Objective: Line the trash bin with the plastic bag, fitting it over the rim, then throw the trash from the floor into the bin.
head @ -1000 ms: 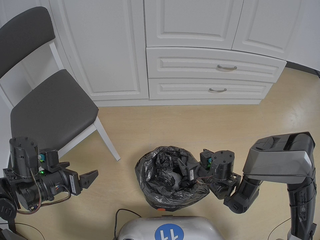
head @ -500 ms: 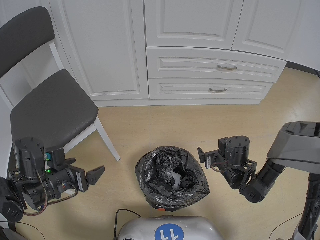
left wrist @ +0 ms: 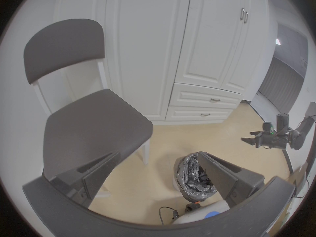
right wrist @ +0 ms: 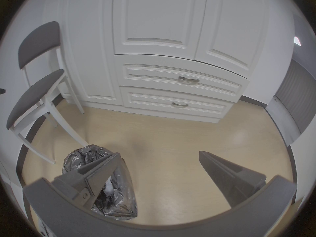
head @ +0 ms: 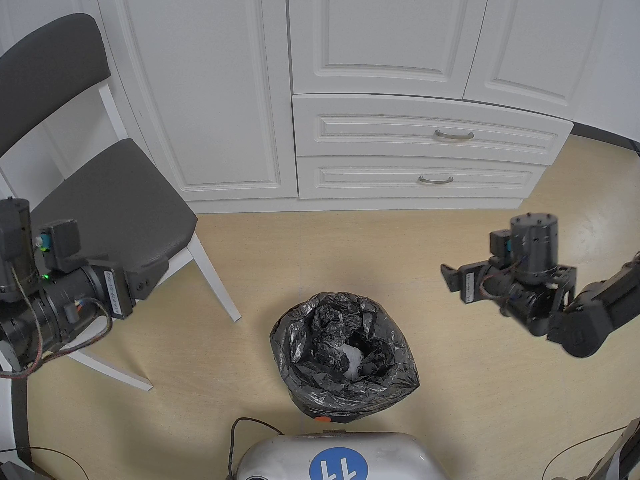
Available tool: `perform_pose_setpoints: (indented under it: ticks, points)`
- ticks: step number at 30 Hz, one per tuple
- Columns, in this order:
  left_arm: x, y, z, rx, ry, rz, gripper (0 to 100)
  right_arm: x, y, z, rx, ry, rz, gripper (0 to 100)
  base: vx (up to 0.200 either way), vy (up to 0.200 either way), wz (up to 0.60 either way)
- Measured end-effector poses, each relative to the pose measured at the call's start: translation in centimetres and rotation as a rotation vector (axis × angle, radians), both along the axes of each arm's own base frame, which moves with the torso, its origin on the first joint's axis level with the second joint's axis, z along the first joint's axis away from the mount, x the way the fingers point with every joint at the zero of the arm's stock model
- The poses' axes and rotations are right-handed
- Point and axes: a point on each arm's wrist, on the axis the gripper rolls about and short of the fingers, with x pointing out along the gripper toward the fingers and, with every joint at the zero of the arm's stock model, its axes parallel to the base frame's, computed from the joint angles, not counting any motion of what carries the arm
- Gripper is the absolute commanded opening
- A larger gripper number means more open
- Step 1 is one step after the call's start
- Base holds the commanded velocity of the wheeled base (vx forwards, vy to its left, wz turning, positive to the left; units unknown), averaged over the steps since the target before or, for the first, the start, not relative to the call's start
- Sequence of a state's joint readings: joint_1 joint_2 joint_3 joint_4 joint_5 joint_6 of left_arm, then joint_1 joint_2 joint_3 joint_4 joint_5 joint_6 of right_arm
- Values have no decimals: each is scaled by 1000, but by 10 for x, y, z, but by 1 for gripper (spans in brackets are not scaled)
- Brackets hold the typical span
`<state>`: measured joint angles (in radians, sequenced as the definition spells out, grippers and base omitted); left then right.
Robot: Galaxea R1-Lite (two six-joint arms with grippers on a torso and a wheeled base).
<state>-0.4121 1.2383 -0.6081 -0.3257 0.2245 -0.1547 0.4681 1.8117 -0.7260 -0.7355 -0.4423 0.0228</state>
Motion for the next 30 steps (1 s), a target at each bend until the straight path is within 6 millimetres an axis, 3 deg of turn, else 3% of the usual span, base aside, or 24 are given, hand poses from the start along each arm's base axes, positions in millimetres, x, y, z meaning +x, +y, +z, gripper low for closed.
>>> perform_pose_setpoints:
  ticks: [8,15,22,30]
  points:
    - [-8,26,26,-3,-76,114,100,-19,-59,64,40,-81,-153,100,0,0,0]
    - [-25,40,44,16,-110,159,100,-55,-104,112,87,-217,-254,100,0,0,0]
    - [-57,49,65,7,-154,172,100,-104,-126,148,125,-387,-315,100,0,0,0]
    - [-95,60,80,-9,-225,215,100,-173,-135,166,159,-552,-345,100,0,0,0]
